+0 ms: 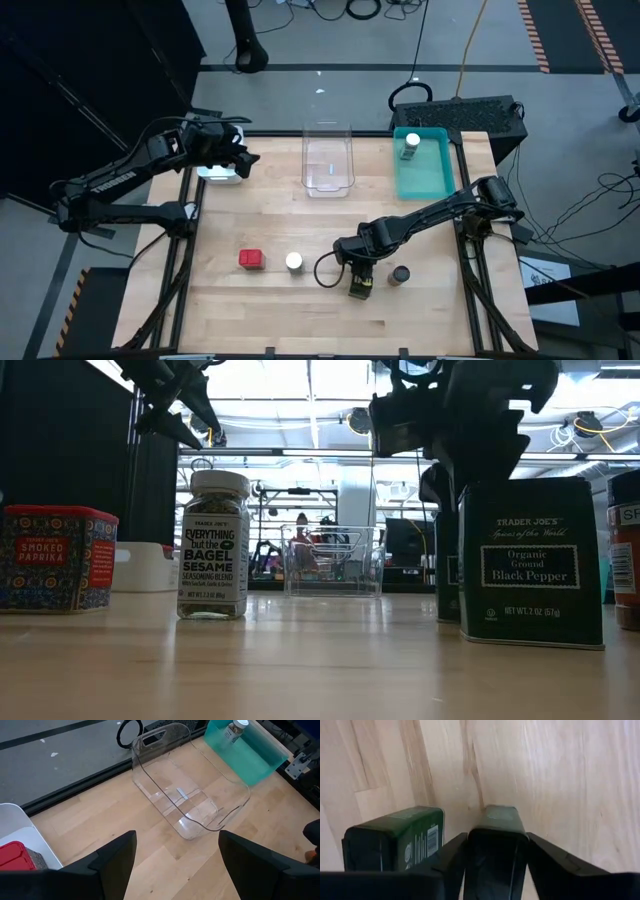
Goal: Sort spices by type
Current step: Put the top black seasoning can into the transparent bin
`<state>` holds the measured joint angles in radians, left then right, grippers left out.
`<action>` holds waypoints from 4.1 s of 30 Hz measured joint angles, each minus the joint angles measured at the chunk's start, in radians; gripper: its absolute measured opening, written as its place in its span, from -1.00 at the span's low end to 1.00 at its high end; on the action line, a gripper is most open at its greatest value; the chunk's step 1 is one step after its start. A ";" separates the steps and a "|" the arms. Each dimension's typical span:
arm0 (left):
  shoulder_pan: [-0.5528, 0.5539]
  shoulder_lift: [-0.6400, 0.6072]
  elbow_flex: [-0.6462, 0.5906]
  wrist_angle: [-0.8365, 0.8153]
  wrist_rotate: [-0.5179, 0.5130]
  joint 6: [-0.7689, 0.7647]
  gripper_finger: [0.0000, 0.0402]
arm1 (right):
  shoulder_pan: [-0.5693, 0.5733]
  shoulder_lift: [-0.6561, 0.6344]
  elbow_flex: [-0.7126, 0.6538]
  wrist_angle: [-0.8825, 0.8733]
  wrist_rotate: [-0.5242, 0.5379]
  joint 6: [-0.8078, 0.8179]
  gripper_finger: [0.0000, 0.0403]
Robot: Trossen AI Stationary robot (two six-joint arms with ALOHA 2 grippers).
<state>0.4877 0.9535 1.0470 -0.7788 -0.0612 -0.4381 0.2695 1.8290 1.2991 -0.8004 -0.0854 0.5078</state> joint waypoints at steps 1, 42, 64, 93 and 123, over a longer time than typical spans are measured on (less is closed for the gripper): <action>0.000 0.000 0.000 0.000 0.000 0.000 0.43 | 0.000 0.000 0.000 -0.006 -0.006 0.002 -0.27; 0.003 0.000 0.000 0.013 -0.001 -0.122 0.43 | -0.601 0.122 0.748 -0.367 0.106 -0.722 -0.50; 0.003 0.000 0.000 0.013 -0.008 -0.163 0.43 | -0.644 0.354 0.755 -0.440 0.053 -0.851 -0.50; 0.003 -0.162 0.000 0.042 -0.106 -0.211 0.43 | -0.673 0.414 0.755 -0.348 0.001 -0.887 -0.50; 0.003 -0.188 0.000 0.059 -0.113 -0.210 0.43 | -0.673 0.452 0.755 -0.340 0.067 -0.861 0.11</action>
<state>0.4904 0.7658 1.0470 -0.7197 -0.1745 -0.6483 -0.4038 2.2814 2.0537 -1.1404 -0.0180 -0.3527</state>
